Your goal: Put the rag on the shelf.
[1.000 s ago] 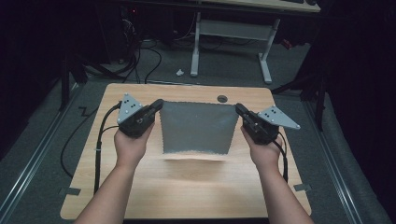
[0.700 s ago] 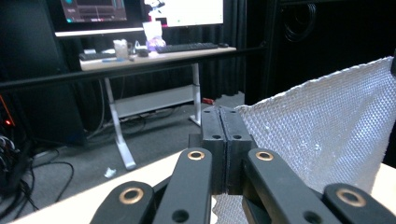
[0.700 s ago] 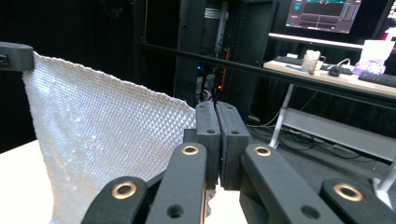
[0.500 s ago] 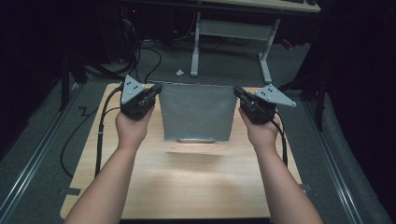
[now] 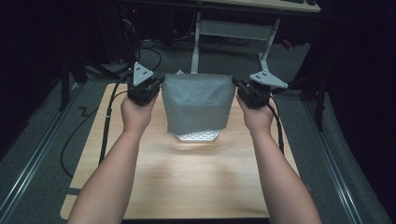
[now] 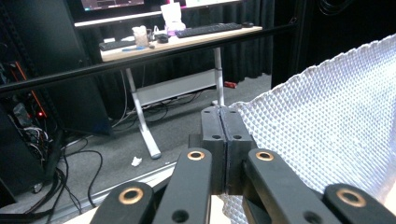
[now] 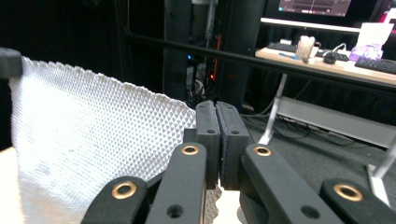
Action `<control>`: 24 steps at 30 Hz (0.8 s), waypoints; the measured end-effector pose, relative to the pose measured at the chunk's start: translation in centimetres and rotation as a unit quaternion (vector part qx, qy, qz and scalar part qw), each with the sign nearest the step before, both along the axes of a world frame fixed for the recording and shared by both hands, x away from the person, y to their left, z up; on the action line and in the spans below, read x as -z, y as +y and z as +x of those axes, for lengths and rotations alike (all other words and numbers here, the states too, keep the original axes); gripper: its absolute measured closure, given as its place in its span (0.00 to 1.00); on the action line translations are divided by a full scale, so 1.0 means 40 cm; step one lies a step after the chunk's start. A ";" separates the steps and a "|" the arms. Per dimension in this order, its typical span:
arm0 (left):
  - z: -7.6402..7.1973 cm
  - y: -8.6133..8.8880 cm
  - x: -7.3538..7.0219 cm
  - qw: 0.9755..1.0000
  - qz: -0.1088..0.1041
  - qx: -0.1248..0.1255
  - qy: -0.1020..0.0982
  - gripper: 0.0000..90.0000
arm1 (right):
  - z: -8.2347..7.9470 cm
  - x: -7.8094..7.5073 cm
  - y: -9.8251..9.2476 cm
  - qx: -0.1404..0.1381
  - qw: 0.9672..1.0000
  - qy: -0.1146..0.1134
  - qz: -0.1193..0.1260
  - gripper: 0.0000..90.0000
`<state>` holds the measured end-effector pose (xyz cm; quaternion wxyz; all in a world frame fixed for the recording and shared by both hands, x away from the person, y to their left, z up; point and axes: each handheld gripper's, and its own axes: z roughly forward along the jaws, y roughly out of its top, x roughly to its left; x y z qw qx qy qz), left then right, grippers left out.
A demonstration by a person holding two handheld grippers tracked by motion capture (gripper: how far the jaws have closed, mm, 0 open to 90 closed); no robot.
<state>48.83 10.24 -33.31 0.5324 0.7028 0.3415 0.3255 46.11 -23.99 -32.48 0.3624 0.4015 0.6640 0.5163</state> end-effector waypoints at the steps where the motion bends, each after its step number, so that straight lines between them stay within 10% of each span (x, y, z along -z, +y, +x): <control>1: 0.021 -0.001 0.011 1.000 -0.006 -0.004 0.014 1.00 | 0.010 0.007 0.001 0.002 1.000 0.004 -0.003 1.00; 24: 0.052 -0.013 0.192 0.993 0.021 0.021 0.117 1.00 | 0.074 0.167 -0.012 -0.009 0.996 0.079 -0.036 1.00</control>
